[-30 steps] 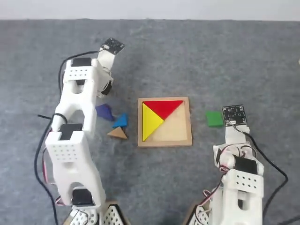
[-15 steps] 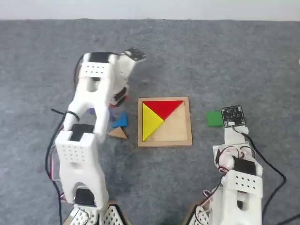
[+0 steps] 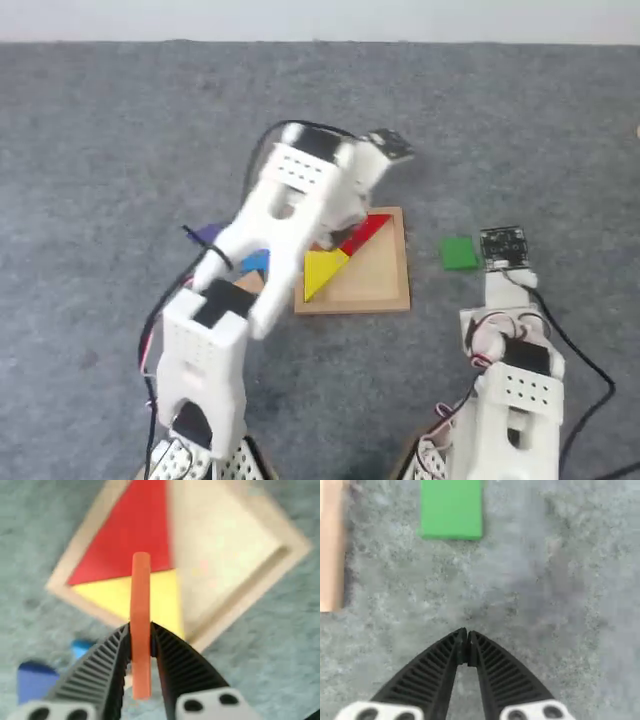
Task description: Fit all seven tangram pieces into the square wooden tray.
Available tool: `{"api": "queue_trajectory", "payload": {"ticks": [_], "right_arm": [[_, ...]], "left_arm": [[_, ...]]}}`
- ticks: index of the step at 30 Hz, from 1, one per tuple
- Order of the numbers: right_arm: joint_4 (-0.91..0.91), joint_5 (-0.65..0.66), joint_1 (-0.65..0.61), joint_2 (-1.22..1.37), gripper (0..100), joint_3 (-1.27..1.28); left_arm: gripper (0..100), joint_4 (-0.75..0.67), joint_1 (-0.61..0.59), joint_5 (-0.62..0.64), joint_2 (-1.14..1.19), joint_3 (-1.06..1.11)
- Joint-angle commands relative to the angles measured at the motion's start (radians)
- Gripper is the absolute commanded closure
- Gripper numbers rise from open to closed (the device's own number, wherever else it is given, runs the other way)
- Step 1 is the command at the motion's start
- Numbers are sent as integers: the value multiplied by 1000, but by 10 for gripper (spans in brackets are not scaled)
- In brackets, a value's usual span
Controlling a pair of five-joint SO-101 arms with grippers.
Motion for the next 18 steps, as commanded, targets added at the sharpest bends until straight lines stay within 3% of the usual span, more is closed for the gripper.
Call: {"api": "queue_trajectory", "payload": {"ticks": [1,5,12,18], "right_arm": [[-41,-83,157,-24,991,-58],[-44,-157,269,-24,991,-104],[-47,-158,266,-24,991,-103],[-48,-127,237,-22,991,-89]], "left_arm": [[987,-41,91,78,-94,-47],[986,-137,106,166,-95,-47],[985,-288,155,299,-71,-24],[930,-308,147,362,54,-25]]}}
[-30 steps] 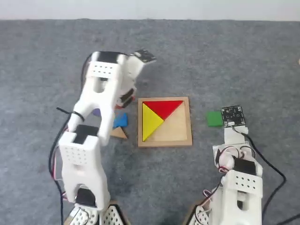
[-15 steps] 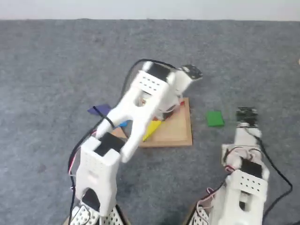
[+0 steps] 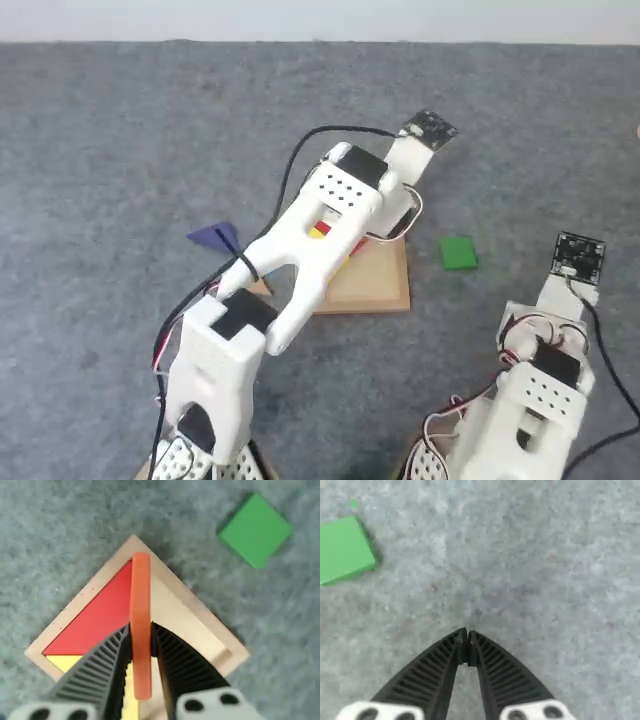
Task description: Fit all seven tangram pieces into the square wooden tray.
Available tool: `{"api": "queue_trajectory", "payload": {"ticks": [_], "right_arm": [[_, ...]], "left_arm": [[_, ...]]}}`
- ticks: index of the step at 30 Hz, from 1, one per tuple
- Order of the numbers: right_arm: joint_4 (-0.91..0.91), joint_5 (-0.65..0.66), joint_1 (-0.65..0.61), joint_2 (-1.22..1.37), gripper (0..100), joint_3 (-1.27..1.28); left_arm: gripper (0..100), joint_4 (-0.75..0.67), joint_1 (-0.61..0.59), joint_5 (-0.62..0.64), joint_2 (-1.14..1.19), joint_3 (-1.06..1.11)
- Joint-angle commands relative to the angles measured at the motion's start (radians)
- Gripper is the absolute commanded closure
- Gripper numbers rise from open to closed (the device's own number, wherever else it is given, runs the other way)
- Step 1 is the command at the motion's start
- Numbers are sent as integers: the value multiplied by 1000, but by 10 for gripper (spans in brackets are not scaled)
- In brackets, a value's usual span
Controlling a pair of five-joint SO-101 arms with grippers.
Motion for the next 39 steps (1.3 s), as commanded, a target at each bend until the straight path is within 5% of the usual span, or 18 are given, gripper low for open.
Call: {"api": "queue_trajectory", "payload": {"ticks": [1,12,39], "right_arm": [[-25,20,-18,-22,991,-46],[-18,23,-61,-22,991,-43],[-18,25,-67,-16,991,-43]], "left_arm": [[923,-26,-8,44,71,-28],[920,-115,-107,18,114,-31],[830,-5,-109,-141,107,-170]]}}
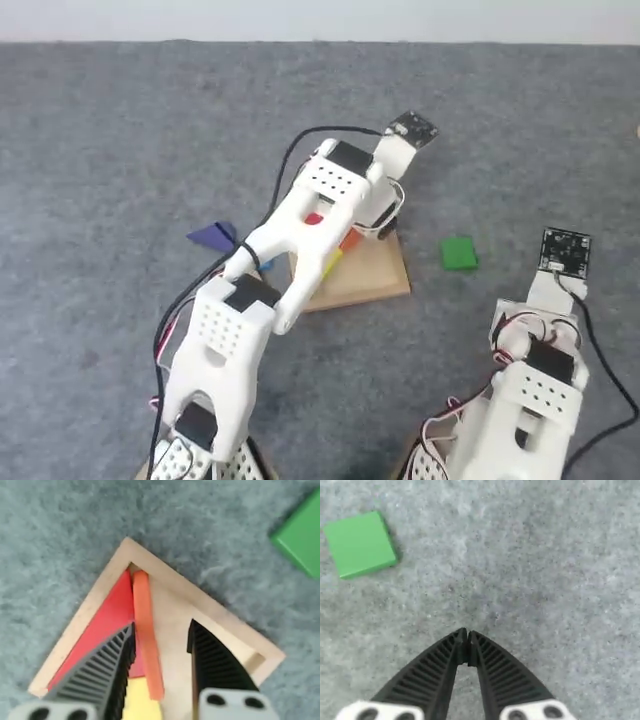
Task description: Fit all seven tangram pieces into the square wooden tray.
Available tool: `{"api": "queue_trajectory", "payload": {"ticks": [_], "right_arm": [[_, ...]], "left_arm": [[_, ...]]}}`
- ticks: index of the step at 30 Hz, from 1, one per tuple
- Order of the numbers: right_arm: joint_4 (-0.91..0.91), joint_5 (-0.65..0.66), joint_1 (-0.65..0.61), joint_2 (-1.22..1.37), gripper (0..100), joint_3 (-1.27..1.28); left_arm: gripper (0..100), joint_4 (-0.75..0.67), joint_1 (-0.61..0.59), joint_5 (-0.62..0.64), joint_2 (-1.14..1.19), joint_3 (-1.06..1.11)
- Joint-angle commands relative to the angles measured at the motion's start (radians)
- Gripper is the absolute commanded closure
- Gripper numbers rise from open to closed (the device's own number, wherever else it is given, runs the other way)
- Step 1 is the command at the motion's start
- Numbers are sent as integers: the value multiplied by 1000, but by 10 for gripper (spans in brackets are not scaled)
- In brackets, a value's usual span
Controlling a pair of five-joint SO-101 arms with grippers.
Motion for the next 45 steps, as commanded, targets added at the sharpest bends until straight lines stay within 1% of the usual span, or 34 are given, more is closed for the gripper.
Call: {"api": "queue_trajectory", "payload": {"ticks": [1,7,11,14,23,33,38,45], "right_arm": [[-18,12,-8,-16,991,-43],[-16,14,-38,-19,991,-34],[-16,38,-42,-22,991,-28],[-16,38,-42,-22,991,-28],[-16,41,-42,-22,991,-28],[-16,44,-42,-22,991,-28],[-16,44,-42,-22,991,-28],[-16,44,-42,-22,991,-28]], "left_arm": [[830,25,-40,-41,-51,-62],[830,3,-103,-84,25,-68],[830,-14,-146,-97,38,-70],[830,-6,-147,-123,37,-79],[830,-2,-124,-124,35,-94],[830,144,-144,-129,48,-286],[830,115,-144,-146,48,-217],[830,74,-216,-147,46,-111]]}}
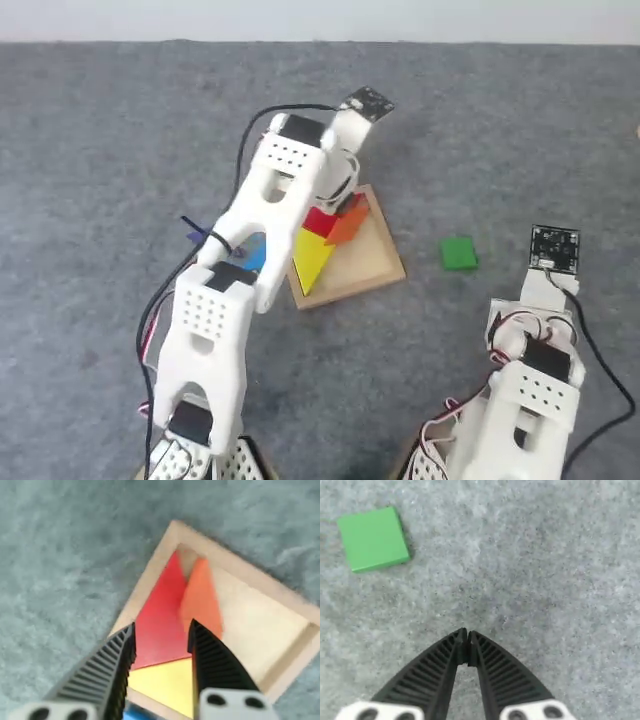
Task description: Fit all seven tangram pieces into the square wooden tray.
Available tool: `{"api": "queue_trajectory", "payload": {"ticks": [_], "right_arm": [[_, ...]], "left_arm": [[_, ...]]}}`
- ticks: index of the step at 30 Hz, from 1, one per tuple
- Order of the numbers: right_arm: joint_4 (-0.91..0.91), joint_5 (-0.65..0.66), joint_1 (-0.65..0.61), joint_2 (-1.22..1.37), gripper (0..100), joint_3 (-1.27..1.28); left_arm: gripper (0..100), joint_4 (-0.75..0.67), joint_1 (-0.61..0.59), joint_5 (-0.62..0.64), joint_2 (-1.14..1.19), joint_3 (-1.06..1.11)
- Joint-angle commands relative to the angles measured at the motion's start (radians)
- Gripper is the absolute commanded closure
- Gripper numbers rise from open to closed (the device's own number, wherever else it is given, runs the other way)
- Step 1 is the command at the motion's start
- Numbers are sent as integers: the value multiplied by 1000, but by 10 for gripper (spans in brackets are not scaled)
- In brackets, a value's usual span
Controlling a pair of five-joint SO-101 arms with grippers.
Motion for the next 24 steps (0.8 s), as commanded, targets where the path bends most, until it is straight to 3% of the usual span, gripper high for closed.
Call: {"api": "queue_trajectory", "payload": {"ticks": [1,20,24], "right_arm": [[-15,11,-8,-22,991,-28],[-16,11,-8,-22,991,-28],[-16,12,-22,-22,991,-28]], "left_arm": [[830,-25,-40,-11,-9,24],[830,-54,71,8,-21,76],[830,37,106,8,-49,30]]}}
